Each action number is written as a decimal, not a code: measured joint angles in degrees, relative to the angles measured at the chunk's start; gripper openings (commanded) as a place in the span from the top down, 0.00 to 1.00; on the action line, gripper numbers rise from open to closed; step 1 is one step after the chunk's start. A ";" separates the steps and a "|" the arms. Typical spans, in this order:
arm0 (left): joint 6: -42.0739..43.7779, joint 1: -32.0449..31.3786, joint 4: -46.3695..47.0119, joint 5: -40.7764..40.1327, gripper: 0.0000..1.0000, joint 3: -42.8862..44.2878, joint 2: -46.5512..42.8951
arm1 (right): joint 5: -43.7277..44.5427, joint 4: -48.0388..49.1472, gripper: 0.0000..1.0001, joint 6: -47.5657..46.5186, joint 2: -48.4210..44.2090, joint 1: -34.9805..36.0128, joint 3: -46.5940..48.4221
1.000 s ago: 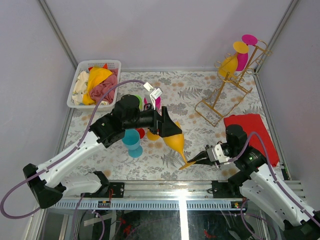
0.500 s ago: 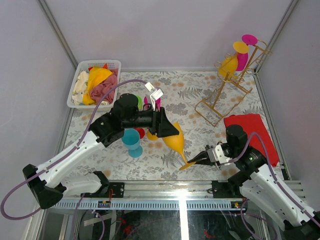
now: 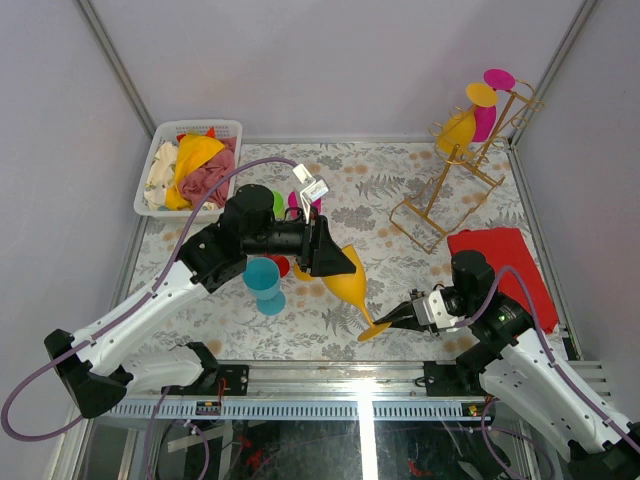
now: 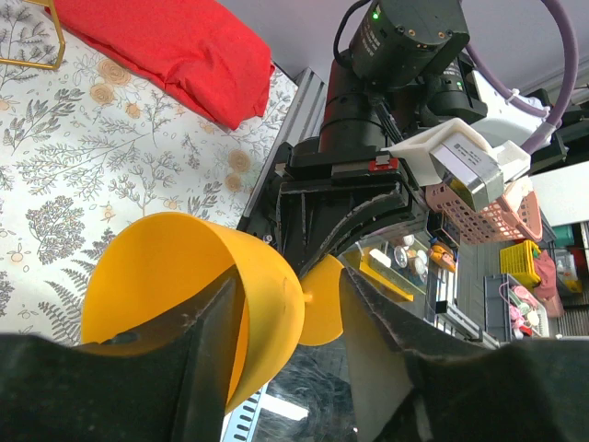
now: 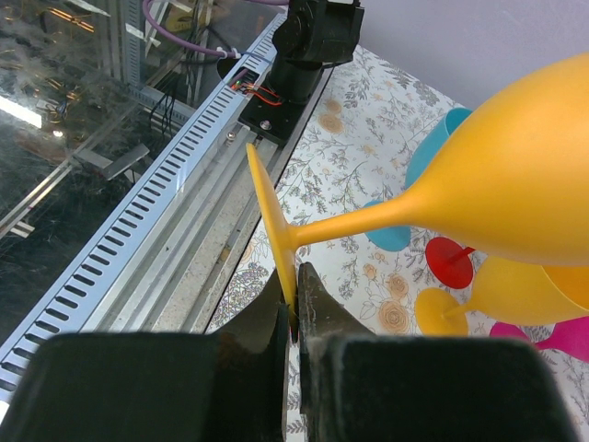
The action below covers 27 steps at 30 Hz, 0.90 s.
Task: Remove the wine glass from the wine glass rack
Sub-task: Place the wine glass at the center of the board.
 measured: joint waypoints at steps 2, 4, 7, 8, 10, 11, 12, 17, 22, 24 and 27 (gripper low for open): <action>0.26 0.09 0.04 0.59 0.51 0.02 0.00 | 0.42 0.00 1.00 -0.02 0.02 0.04 -0.02; 0.57 0.15 0.04 1.20 0.51 0.02 0.00 | 0.98 -0.02 1.00 -0.04 0.02 0.04 -0.04; 1.05 0.15 -0.07 1.97 0.55 0.48 0.02 | 1.64 -0.02 1.00 -0.20 0.02 0.07 -0.07; 1.27 0.15 -0.20 2.32 0.57 0.76 0.02 | 1.95 0.02 1.00 -0.26 0.00 0.09 -0.07; 1.86 0.15 -0.39 2.99 0.62 1.14 0.02 | 2.51 0.22 1.00 -0.61 -0.07 0.11 -0.07; 2.25 0.15 -0.70 3.23 0.62 1.38 0.07 | 2.58 0.24 1.00 -0.72 -0.13 0.13 -0.07; 2.60 0.15 -1.18 3.34 0.62 1.66 0.11 | 2.60 0.31 1.00 -0.87 -0.22 0.15 -0.07; 4.57 0.20 -2.93 4.13 0.44 2.84 0.42 | 3.02 0.42 1.00 -1.05 -0.87 0.26 -0.07; 7.45 0.17 -6.05 6.38 0.37 4.57 0.68 | 4.09 0.39 1.00 -1.03 -1.22 0.26 -0.07; 8.85 0.15 -7.43 7.15 0.40 5.29 0.70 | 4.07 0.39 1.00 -1.03 -1.70 0.26 -0.07; 10.34 0.15 -8.96 7.93 0.46 6.05 0.70 | 3.93 0.39 1.00 -1.01 -2.40 0.26 -0.07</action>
